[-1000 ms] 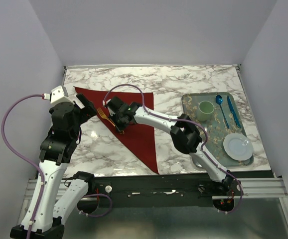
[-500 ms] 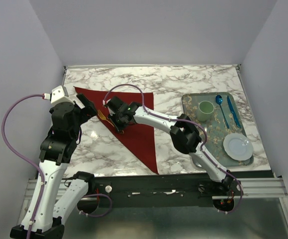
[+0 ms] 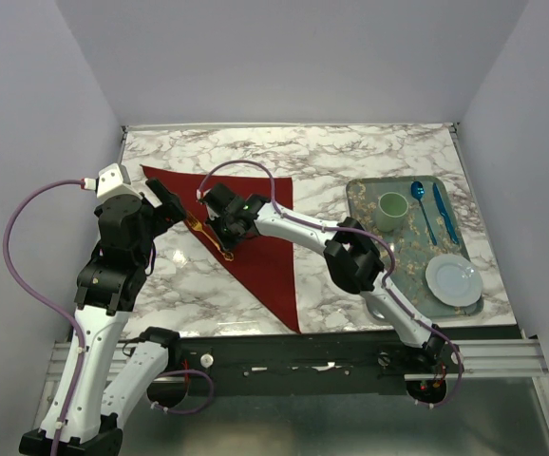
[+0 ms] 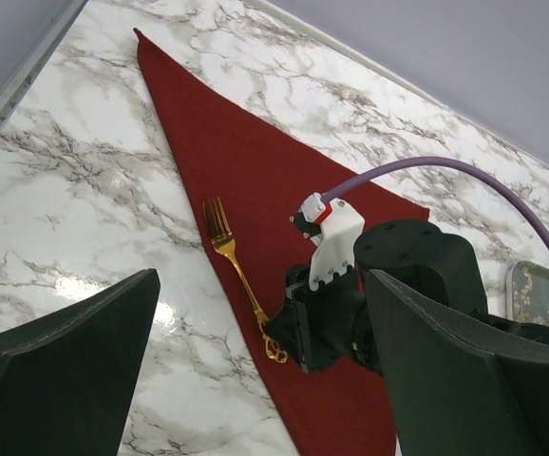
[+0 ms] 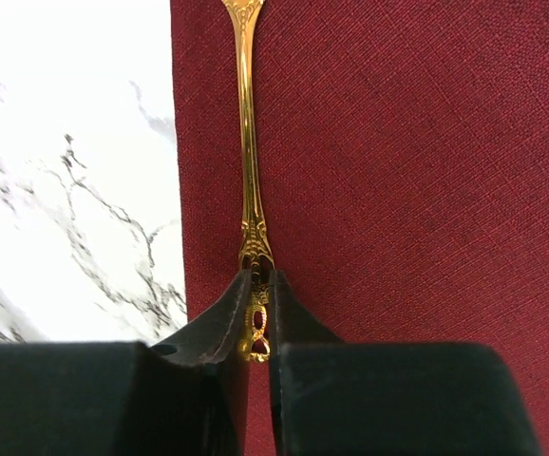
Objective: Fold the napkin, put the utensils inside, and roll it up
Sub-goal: Place the utensil onto the napkin
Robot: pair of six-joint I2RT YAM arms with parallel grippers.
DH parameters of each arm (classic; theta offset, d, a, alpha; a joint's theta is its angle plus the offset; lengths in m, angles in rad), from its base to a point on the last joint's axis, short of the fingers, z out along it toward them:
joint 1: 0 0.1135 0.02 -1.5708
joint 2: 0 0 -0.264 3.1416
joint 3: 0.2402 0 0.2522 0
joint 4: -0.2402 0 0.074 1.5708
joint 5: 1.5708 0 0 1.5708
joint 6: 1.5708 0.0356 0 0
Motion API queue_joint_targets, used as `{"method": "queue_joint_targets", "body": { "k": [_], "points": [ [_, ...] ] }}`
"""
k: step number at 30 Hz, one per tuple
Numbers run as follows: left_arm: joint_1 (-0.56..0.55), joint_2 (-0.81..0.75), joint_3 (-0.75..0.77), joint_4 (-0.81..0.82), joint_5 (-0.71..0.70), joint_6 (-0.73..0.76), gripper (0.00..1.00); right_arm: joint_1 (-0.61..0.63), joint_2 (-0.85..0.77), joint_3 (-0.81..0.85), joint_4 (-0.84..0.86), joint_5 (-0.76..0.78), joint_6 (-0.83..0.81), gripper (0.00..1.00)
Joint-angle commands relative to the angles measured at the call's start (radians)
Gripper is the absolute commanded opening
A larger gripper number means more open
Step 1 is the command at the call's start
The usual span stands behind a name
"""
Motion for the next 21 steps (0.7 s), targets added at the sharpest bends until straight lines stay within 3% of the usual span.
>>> {"method": "queue_joint_targets", "body": {
  "k": [1,10,16,19,21],
  "points": [
    [0.005,-0.006,0.003,0.001,0.025,-0.002,0.99,0.005,0.038,0.027,-0.028,-0.001,0.022,0.16],
    [0.005,0.018,-0.018,0.008,0.04,-0.027,0.99,0.007,0.004,0.001,-0.018,0.008,0.062,0.14],
    [0.063,0.158,-0.047,-0.011,0.078,-0.097,0.97,-0.019,-0.106,-0.04,-0.018,-0.053,0.11,0.39],
    [0.17,0.23,-0.07,0.004,0.144,-0.163,0.89,-0.049,-0.229,-0.132,-0.003,-0.072,0.134,0.45],
    [0.195,0.282,-0.081,0.026,0.166,-0.191,0.76,-0.065,-0.34,-0.203,0.024,-0.08,0.137,0.47]
  ]
}}
